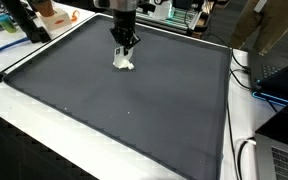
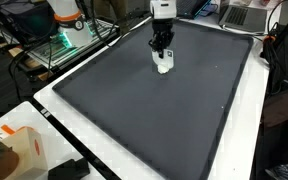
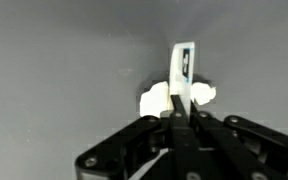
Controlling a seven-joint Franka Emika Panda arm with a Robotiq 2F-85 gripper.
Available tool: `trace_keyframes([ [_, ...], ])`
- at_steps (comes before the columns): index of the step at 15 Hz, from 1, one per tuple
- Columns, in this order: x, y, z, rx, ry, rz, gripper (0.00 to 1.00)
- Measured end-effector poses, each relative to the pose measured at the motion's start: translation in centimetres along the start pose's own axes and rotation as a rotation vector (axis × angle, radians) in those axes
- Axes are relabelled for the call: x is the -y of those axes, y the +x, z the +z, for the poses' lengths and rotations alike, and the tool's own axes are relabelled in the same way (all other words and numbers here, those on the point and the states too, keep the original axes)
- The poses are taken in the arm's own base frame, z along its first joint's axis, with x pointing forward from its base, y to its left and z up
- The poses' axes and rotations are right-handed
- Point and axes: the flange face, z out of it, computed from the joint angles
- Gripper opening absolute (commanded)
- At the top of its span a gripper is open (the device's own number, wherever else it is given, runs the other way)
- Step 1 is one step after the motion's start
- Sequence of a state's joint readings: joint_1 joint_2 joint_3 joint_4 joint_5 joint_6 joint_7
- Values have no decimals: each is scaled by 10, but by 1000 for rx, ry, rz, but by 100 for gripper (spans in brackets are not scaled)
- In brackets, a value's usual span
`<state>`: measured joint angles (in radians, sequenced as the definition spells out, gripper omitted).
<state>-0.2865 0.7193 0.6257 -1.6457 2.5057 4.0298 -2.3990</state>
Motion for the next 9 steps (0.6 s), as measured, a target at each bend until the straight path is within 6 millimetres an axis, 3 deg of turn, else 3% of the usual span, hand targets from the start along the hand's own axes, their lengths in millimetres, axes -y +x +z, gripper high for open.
trace_keyframes([
  [5, -2, 1, -15, -89, 11, -7, 1],
  [9, 5, -15, -28, -68, 25, -32, 1],
])
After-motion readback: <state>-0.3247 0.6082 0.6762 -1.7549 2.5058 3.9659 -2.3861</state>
